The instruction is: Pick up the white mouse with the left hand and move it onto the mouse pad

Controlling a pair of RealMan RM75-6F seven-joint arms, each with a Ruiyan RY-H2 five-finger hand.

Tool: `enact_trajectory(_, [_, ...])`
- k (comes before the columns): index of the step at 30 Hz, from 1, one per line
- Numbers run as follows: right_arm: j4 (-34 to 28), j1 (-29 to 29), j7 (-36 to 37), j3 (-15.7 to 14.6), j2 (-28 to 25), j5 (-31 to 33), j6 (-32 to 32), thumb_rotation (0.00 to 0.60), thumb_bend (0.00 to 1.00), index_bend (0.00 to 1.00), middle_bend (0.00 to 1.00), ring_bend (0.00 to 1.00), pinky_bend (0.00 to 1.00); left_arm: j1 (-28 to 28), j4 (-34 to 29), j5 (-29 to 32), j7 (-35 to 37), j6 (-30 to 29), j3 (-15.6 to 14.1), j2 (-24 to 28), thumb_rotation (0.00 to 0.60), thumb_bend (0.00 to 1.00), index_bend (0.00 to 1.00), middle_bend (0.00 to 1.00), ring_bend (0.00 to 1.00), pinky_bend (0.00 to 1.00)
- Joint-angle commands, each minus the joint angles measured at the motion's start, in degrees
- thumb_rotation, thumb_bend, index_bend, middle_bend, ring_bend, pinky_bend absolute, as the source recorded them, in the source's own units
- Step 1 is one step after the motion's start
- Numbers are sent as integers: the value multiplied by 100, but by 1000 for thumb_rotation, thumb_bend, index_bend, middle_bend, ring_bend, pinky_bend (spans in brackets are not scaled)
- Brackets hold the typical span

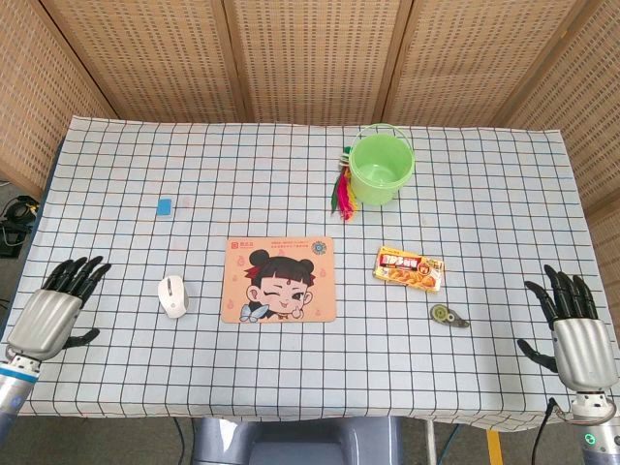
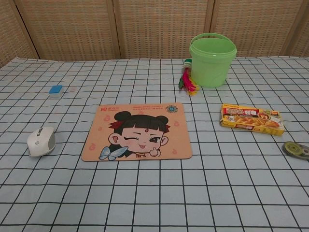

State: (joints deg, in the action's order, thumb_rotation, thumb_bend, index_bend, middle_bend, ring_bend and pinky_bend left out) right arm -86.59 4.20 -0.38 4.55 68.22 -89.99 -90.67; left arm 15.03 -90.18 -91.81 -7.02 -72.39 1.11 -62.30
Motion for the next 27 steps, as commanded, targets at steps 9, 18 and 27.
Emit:
enact_trajectory(9, [108,3,126,65,35,59,-33,600,138,238,0,0,0,1278,735,-746,247,1424,-149,-8,600,149,0,0,0,112])
enact_trajectory(18, [163,-28,249,108,40,106,-98,600,138,245,0,0,0,1605,1099,-839,-113,1987,-371,-436,600,149,9,0,0,112])
enact_trajectory(27, [199,-30,304,107,55,84,-113,600,138,253,0,0,0,1860,1624,-460,-284,2438,-328,-1050,600,151,33,0,0,112])
